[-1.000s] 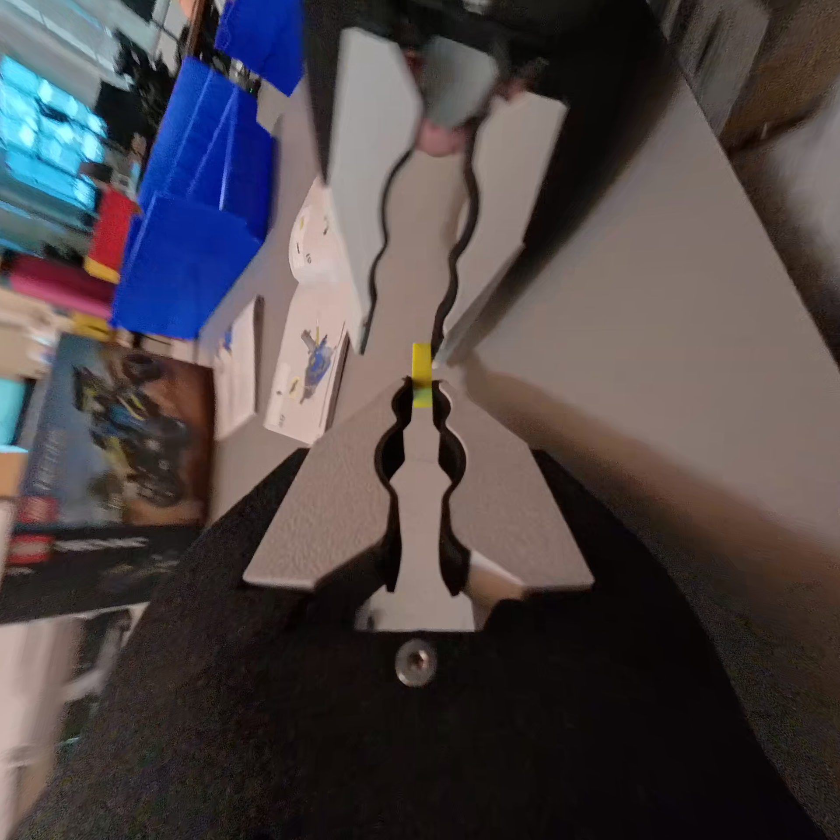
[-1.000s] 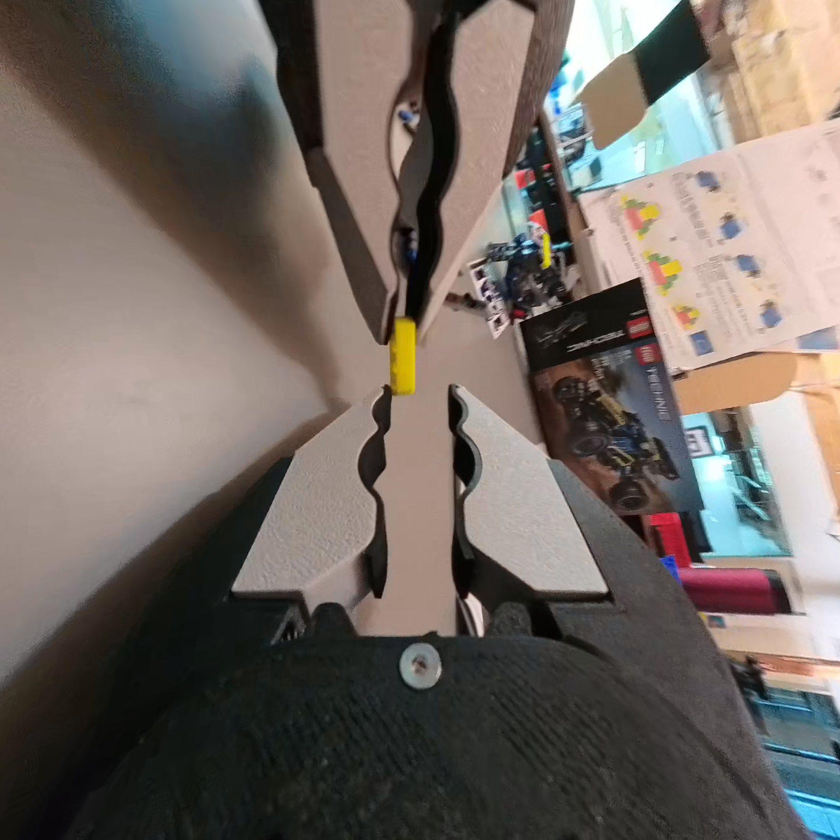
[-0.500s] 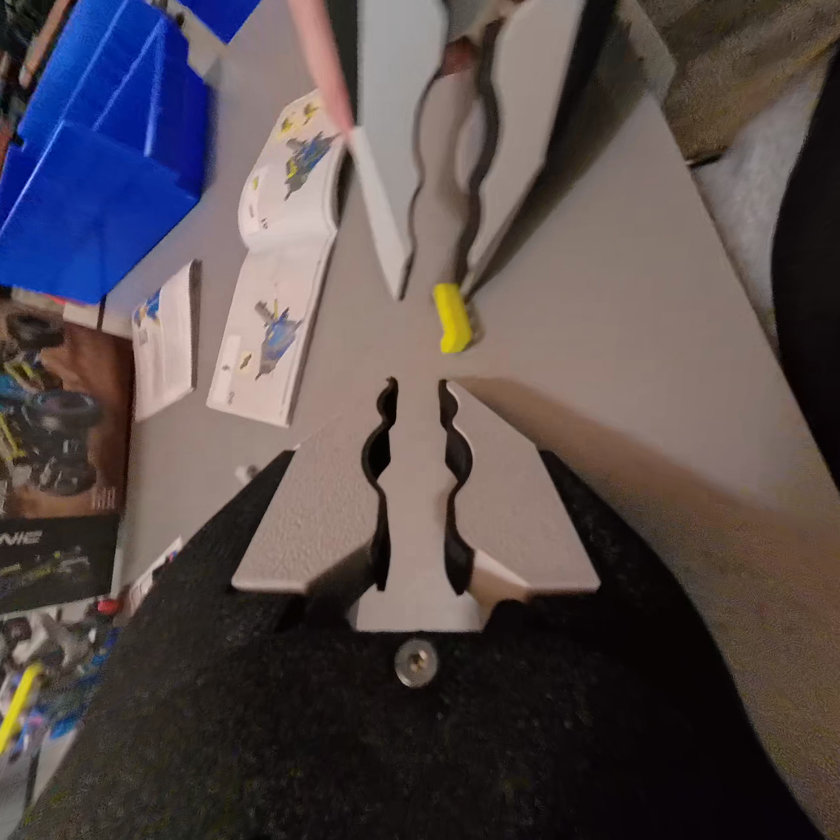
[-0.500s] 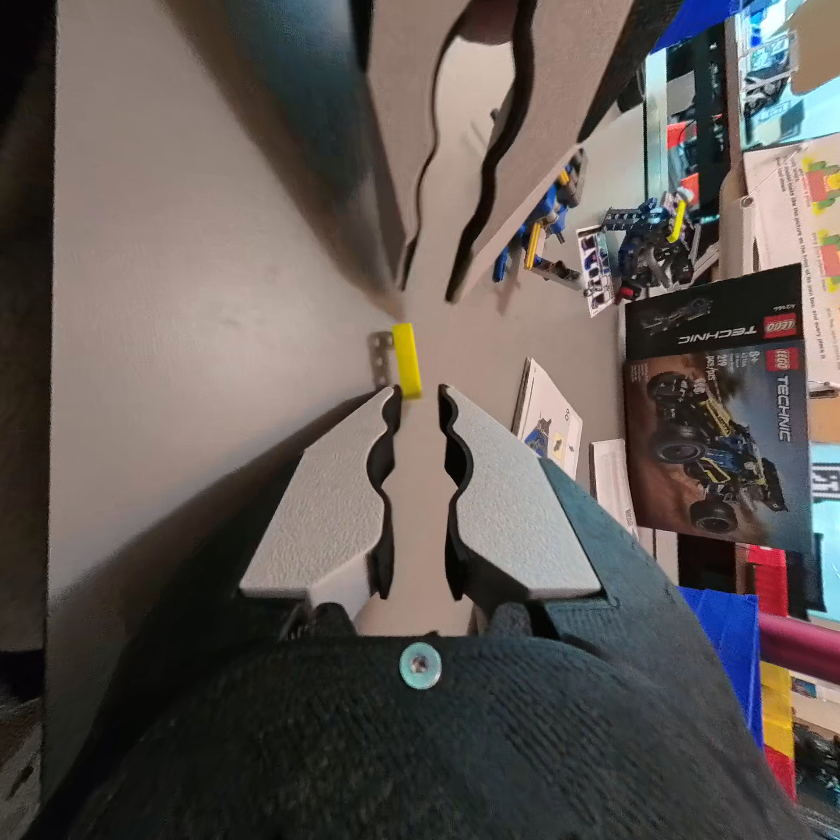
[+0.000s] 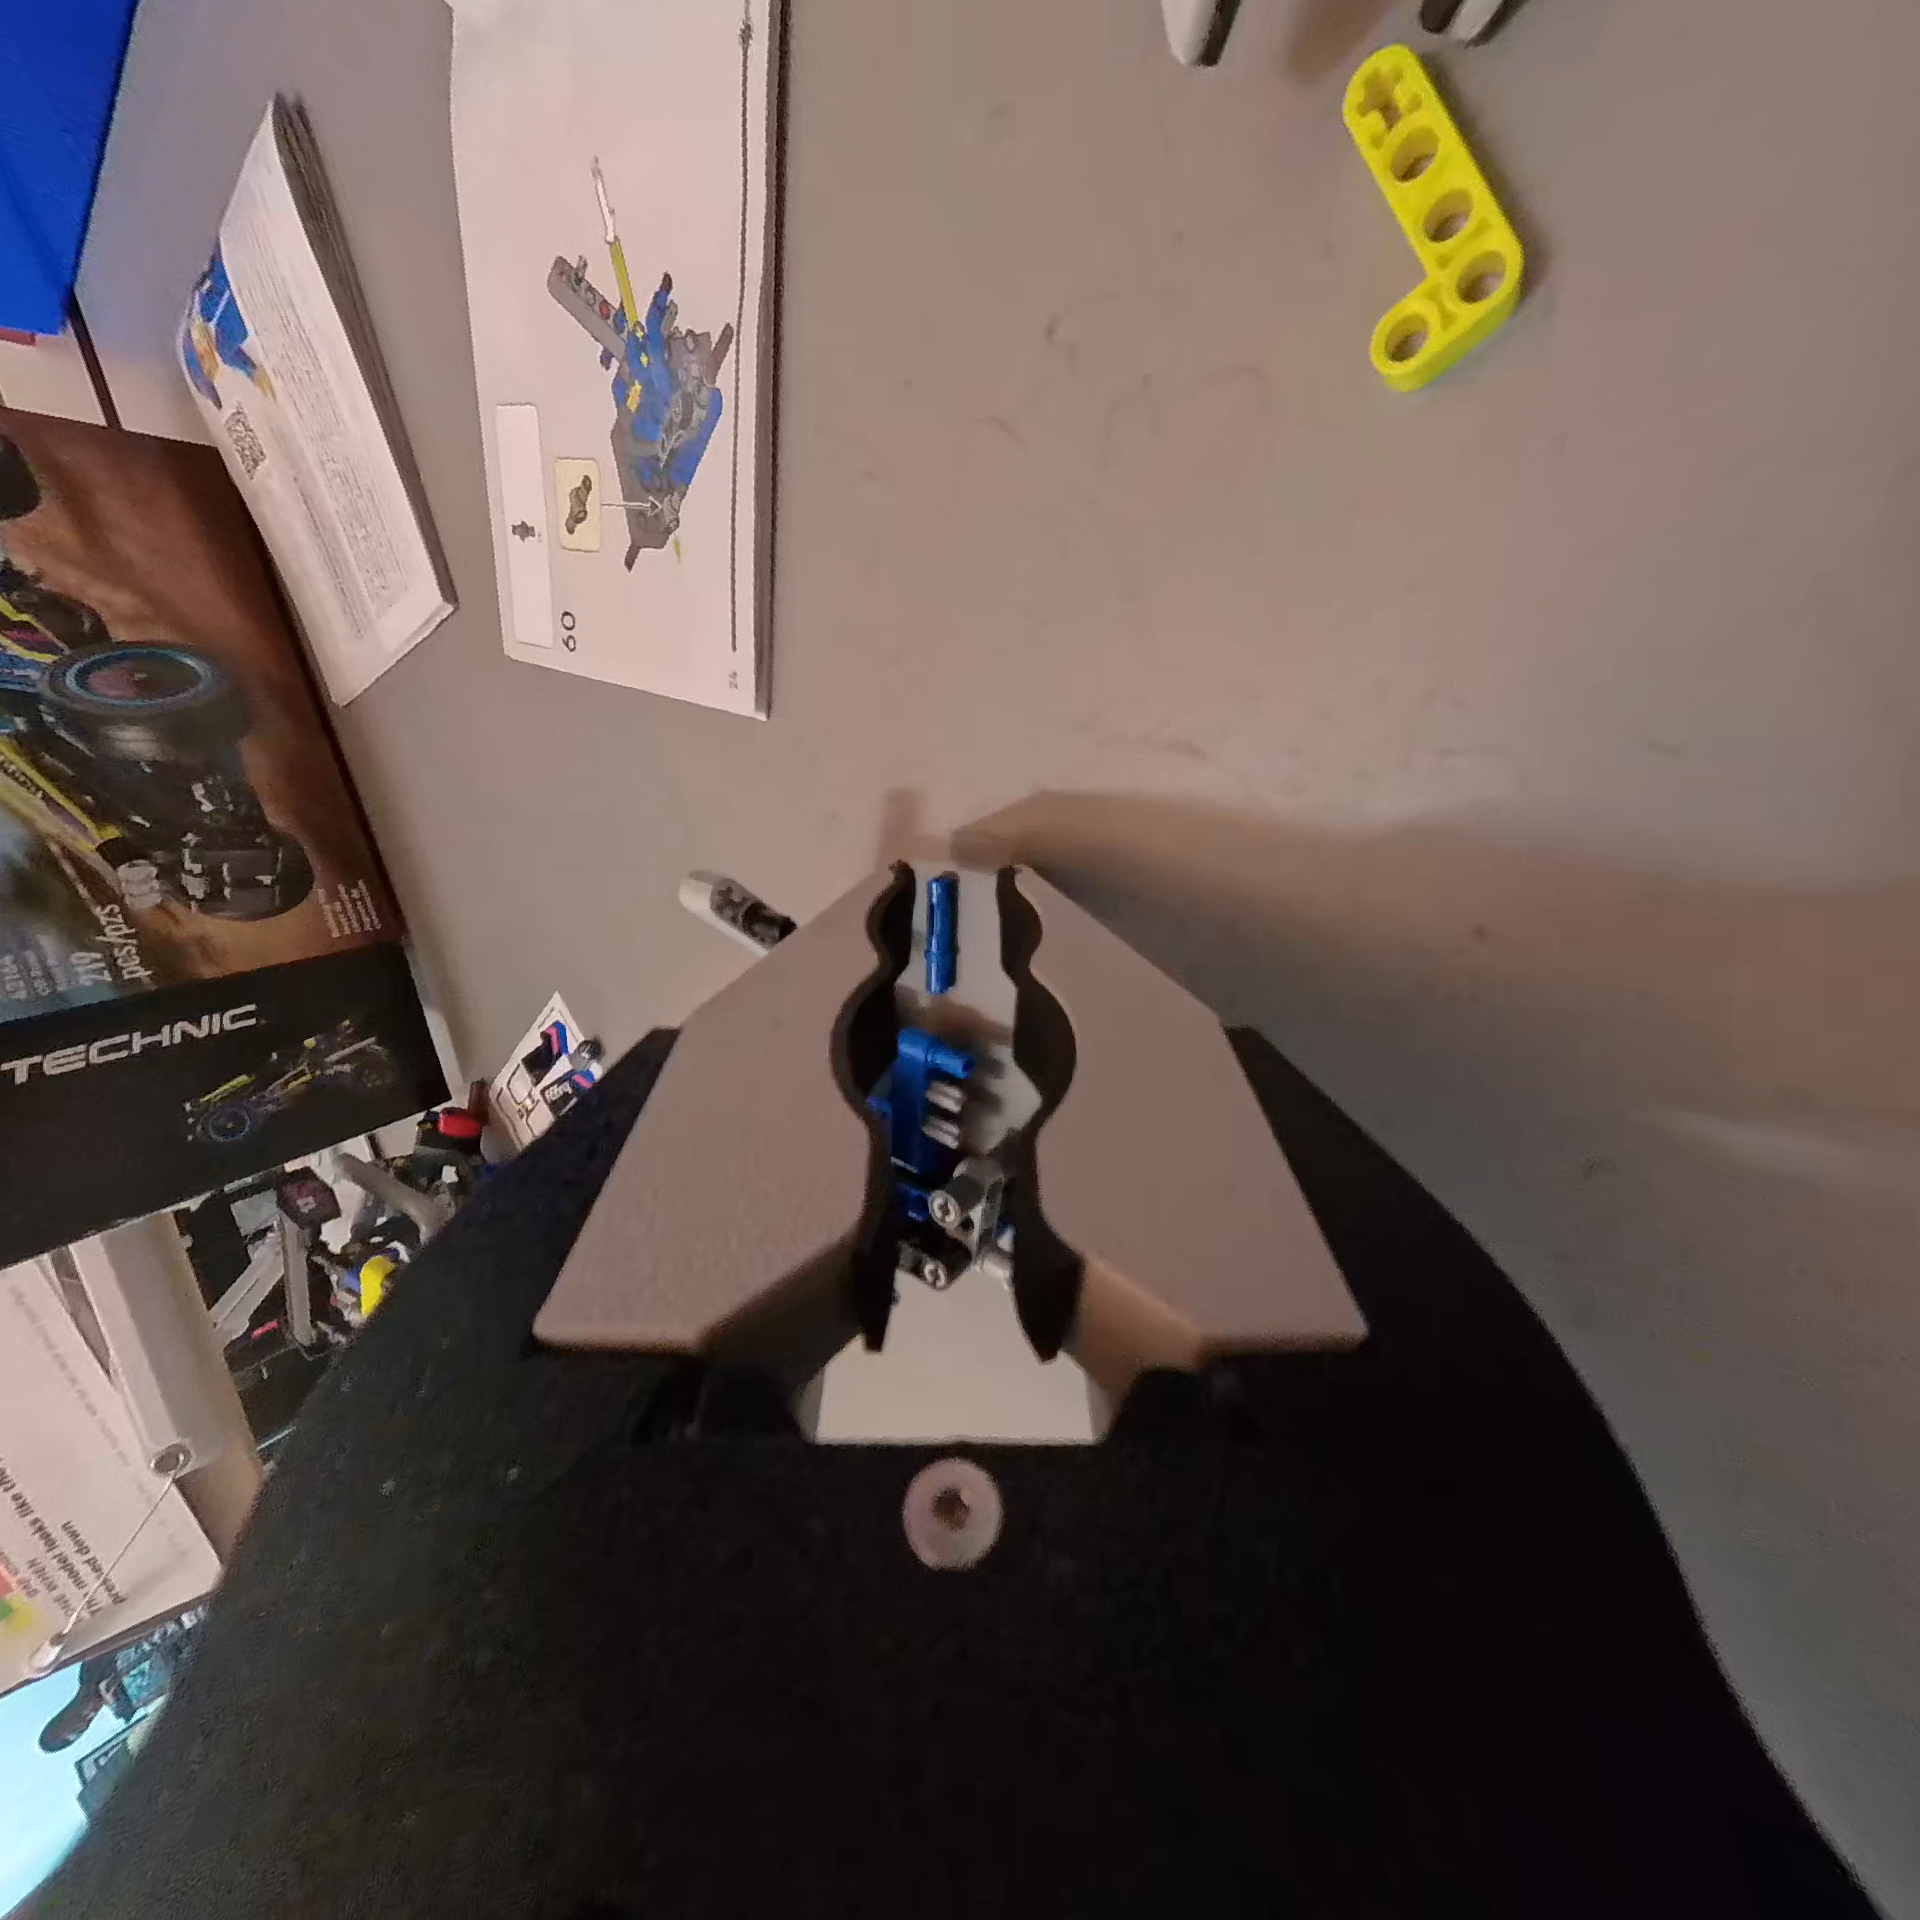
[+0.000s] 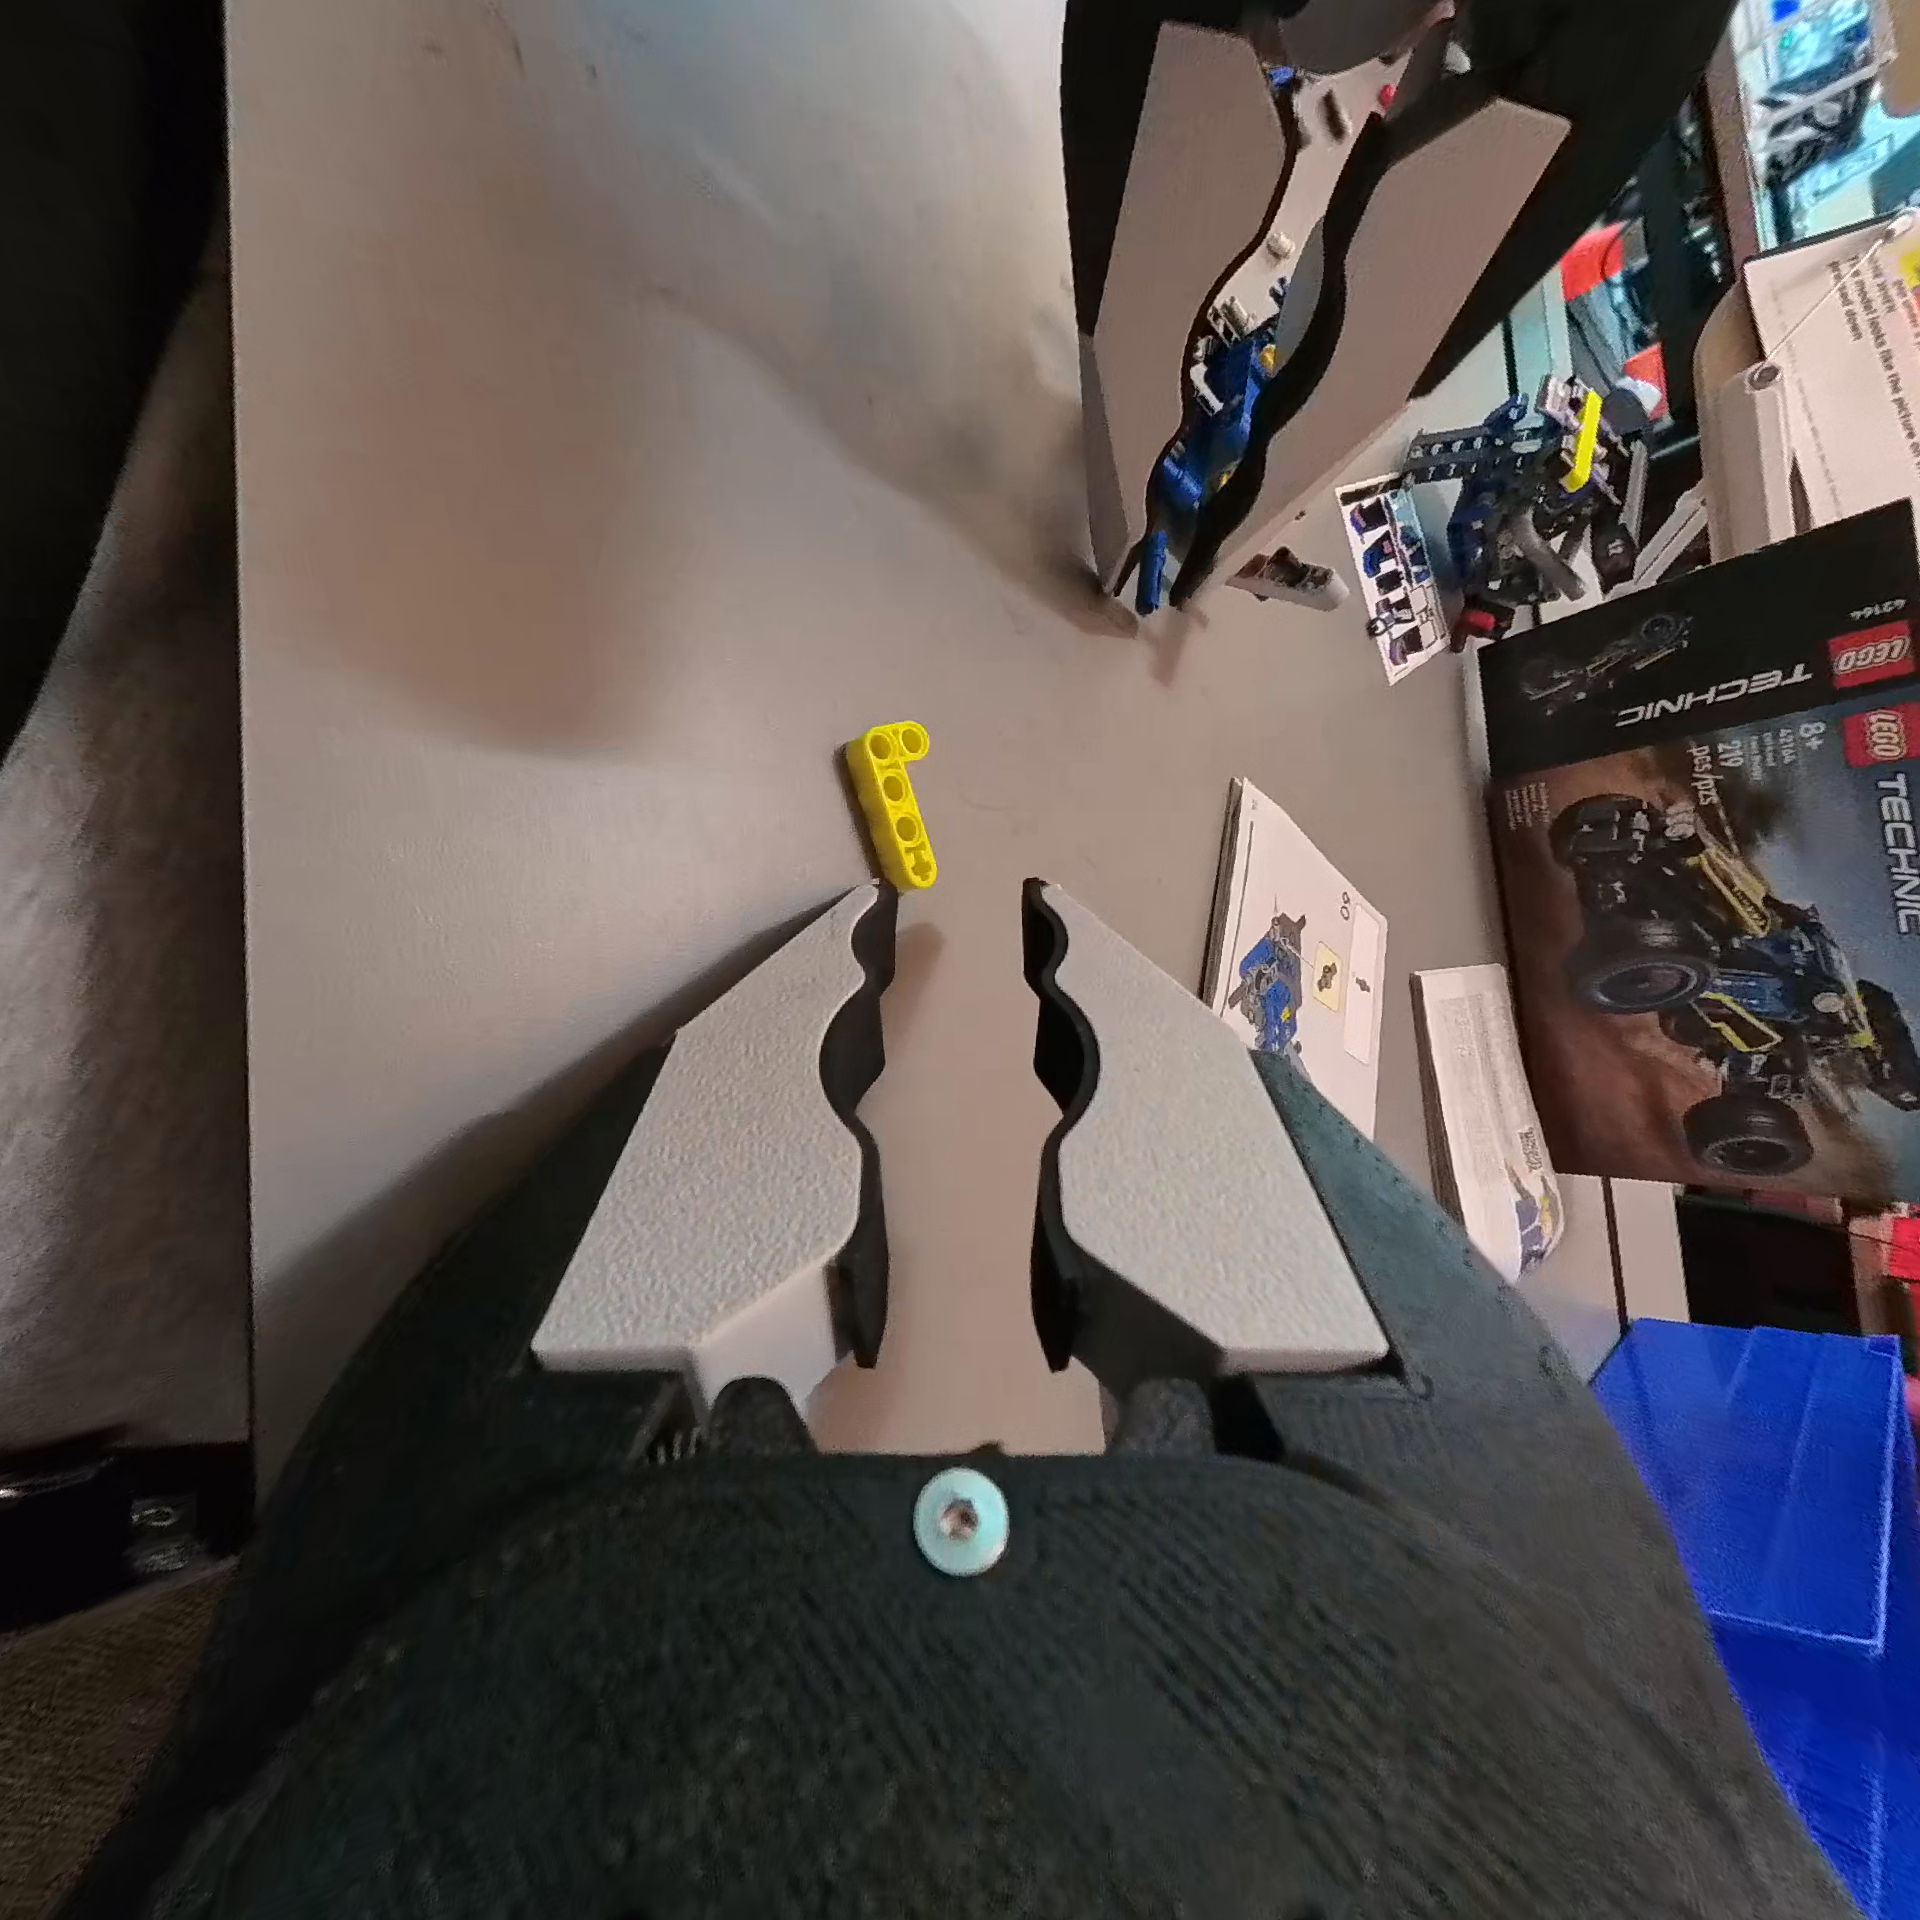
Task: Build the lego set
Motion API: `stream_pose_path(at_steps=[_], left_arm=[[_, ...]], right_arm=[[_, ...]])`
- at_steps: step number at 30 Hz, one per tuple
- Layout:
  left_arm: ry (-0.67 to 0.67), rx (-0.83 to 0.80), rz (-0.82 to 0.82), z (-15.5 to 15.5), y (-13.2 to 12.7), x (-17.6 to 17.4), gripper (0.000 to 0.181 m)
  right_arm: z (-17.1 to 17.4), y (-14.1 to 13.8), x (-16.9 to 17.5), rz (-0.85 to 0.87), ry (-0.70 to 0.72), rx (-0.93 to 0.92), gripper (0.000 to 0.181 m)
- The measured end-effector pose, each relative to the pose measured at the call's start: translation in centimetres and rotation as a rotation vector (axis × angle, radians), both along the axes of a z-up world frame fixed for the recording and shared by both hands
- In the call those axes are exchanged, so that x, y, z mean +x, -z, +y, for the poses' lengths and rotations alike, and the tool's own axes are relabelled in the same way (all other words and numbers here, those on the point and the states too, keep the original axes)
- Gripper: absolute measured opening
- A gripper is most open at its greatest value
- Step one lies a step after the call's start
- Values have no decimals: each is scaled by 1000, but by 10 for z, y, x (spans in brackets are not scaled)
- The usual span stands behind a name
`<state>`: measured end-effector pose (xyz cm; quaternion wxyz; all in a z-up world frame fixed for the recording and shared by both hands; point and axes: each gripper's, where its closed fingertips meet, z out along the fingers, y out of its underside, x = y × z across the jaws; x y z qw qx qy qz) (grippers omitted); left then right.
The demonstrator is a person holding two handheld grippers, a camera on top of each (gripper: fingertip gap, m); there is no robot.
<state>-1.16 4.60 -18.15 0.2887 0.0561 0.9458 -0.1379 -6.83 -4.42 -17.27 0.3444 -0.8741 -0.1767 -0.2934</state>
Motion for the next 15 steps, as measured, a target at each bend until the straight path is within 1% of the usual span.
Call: stream_pose_path(at_steps=[1,3,6,9,11,13,15], left_arm=[[-7,0,1,1,0,0,14],[-44,-20,23,4,0,0,13],[-113,-94,90,8,2,-3,8],[-123,-170,157,7,4,-12,3],[-114,-213,172,5,1,-15,12],[-112,-242,161,1,-4,-12,12],[-119,-227,155,-1,-3,-7,11]], right_arm=[[0,0,0,10,-1,5,23],[1,-1,-1,21,-5,19,23],[2,-2,-2,30,-7,28,22],[-1,-1,-1,26,3,18,22],[-2,-2,-1,31,6,26,21],[-2,-3,0,33,9,35,21],[-3,-3,2,31,14,33,21]])
